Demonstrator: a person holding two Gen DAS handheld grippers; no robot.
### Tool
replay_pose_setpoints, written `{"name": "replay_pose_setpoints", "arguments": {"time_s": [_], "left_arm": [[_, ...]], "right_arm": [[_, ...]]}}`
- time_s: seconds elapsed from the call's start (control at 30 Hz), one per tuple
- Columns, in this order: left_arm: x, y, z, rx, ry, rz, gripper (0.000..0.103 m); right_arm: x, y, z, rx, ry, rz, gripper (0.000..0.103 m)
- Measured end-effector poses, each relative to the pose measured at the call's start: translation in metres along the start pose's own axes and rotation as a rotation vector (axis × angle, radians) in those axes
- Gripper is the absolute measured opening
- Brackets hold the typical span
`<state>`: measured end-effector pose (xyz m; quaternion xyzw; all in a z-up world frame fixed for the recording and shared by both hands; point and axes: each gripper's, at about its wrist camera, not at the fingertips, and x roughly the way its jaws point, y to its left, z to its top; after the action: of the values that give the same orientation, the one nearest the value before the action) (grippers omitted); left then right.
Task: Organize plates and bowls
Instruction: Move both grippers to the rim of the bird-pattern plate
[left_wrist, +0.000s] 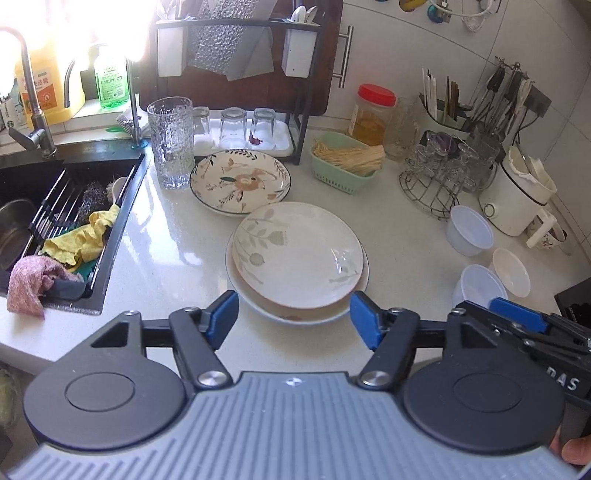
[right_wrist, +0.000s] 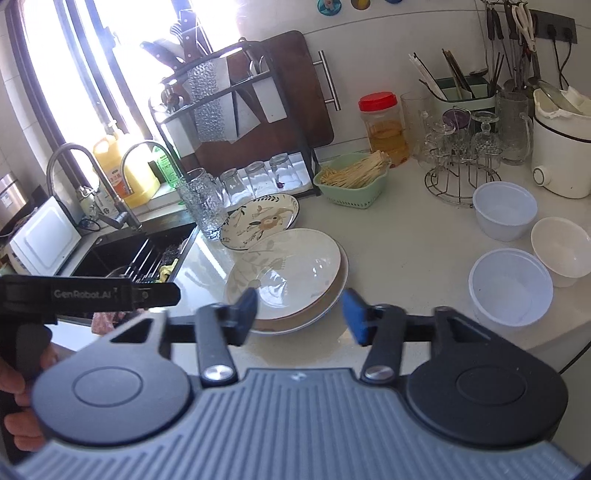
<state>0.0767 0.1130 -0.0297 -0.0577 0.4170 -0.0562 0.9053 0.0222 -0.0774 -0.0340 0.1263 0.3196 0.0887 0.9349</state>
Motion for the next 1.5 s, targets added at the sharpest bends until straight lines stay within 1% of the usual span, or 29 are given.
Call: {"name": "replay_pose_setpoints", "arguments": {"time_s": [0.03,0.1,0.27,0.37,0.53,0.73,0.87,0.9,0.97,1.0,1.03,1.07,1.17,1.23,1.4,1.5], "left_arm": [[0.004,0.001,0.004,0.004,-0.005,0.002,0.081],[0.012,0.002,0.012,0.016,-0.011,0.011,0.084],[0.04,0.011,0.036,0.007,0.011,0.008,0.085],[0.056,0.019,0.051,-0.011,0.015,-0.008,0.085],[0.091,0.034,0.075,-0.036,0.028,-0.055,0.085],[0.139,0.05,0.095,-0.034,0.043,-0.054,0.085],[0.164,0.064,0.109,-0.056,0.049,-0.051,0.085],[0.169,0.069,0.113,-0.064,0.052,-0.05,0.084],[0.181,0.078,0.118,-0.08,0.059,-0.05,0.083],[0.186,0.082,0.12,-0.086,0.062,-0.05,0.083],[0.192,0.086,0.122,-0.092,0.067,-0.05,0.083],[0.197,0.09,0.122,-0.1,0.074,-0.05,0.083],[0.213,0.105,0.125,-0.13,0.093,-0.041,0.082],[0.224,0.115,0.127,-0.153,0.109,-0.036,0.075],[0.253,0.147,0.129,-0.232,0.158,-0.032,0.067],[0.27,0.159,0.13,-0.246,0.183,-0.032,0.059]], "right_arm": [[0.003,-0.002,0.002,0.001,-0.002,0.002,0.083],[0.01,-0.005,0.008,0.005,0.004,-0.006,0.081],[0.031,-0.01,0.023,0.017,0.004,-0.031,0.081],[0.045,-0.011,0.034,0.022,-0.001,-0.037,0.081],[0.075,-0.013,0.051,0.028,-0.003,-0.029,0.081],[0.116,-0.015,0.068,0.039,0.026,-0.007,0.081],[0.14,-0.01,0.076,0.04,0.037,0.019,0.081],[0.147,-0.009,0.077,0.042,0.042,0.026,0.08],[0.161,-0.006,0.08,0.048,0.063,0.039,0.075],[0.167,-0.005,0.081,0.052,0.076,0.044,0.074],[0.175,-0.003,0.082,0.052,0.089,0.05,0.071],[0.182,-0.002,0.083,0.05,0.105,0.054,0.066],[0.202,0.004,0.086,0.045,0.138,0.054,0.059],[0.216,0.007,0.089,0.046,0.155,0.056,0.056],[0.255,0.013,0.096,0.06,0.208,0.05,0.048],[0.278,0.013,0.1,0.079,0.253,0.051,0.045]]}}
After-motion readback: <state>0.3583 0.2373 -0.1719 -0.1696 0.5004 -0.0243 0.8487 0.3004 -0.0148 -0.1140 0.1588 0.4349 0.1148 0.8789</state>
